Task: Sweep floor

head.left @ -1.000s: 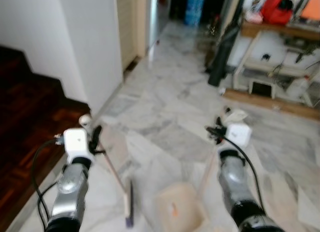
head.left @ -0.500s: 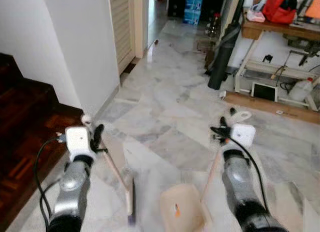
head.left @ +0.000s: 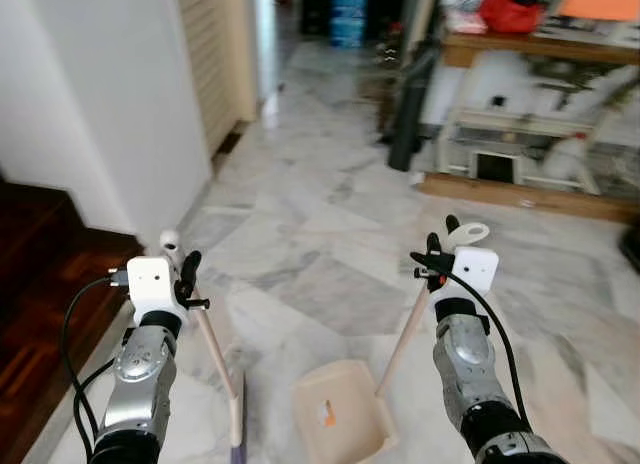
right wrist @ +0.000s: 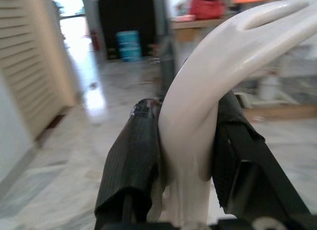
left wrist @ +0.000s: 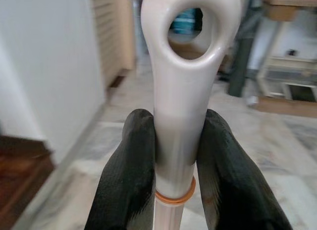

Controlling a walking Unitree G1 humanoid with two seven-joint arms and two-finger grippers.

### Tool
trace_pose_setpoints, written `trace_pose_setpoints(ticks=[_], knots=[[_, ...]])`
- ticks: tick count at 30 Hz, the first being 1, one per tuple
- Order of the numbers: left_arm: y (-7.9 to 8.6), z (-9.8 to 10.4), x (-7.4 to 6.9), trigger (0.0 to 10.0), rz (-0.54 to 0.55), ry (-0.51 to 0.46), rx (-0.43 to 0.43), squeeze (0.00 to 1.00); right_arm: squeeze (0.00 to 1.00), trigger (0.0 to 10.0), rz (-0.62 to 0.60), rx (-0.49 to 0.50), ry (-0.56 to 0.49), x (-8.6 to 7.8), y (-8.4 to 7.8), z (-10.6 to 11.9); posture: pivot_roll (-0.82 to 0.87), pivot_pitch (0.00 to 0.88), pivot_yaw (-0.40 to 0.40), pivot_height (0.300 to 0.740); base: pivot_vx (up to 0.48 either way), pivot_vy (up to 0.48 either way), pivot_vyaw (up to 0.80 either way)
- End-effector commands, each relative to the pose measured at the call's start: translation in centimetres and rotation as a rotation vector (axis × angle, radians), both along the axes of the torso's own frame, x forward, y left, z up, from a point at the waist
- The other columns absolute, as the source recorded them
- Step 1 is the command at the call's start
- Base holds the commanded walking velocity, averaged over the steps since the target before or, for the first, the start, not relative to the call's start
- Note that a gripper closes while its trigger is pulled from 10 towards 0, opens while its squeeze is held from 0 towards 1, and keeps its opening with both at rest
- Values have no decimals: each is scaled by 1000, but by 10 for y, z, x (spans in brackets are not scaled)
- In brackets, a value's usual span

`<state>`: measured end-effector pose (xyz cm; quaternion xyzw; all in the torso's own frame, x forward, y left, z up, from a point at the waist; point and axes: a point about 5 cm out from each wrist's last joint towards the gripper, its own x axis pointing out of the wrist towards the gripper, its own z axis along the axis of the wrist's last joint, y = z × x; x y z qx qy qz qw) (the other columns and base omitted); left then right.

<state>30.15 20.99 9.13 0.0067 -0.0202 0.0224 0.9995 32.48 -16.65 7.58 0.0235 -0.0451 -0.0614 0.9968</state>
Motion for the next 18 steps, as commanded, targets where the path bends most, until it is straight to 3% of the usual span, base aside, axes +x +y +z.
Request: trace_pose_setpoints(ticks=[1, 18], knots=[[-1, 9, 4, 10000, -7, -34, -6, 0, 0, 10000, -7, -5, -22, 2, -3, 6, 29, 0, -13, 740, 0, 0, -788], [-15, 12, 8, 10000, -82, -52, -68, 0, 0, 10000, -9, -12, -17, 1, -3, 4, 25, 0, -7, 740, 0, 0, -788]])
